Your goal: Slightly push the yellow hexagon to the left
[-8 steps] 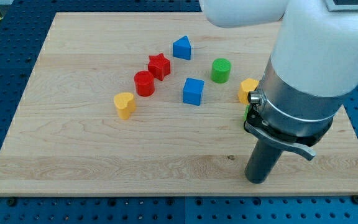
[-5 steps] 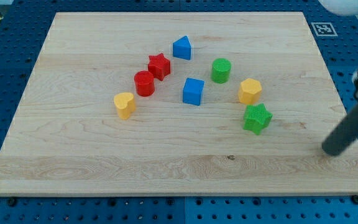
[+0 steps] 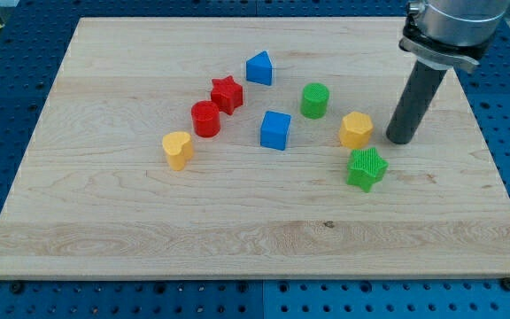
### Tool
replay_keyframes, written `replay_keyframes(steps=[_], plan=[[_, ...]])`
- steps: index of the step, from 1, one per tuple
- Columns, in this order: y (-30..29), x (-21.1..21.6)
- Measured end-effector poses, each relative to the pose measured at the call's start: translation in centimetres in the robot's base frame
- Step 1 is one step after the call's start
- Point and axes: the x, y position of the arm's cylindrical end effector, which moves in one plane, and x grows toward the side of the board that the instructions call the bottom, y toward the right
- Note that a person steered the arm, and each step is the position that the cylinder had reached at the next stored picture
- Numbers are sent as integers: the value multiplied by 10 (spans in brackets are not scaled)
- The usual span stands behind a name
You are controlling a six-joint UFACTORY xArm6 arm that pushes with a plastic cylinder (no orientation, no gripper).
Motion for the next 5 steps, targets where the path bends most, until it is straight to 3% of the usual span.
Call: replay_keyframes(steps=[5], plan=[[-46, 0]])
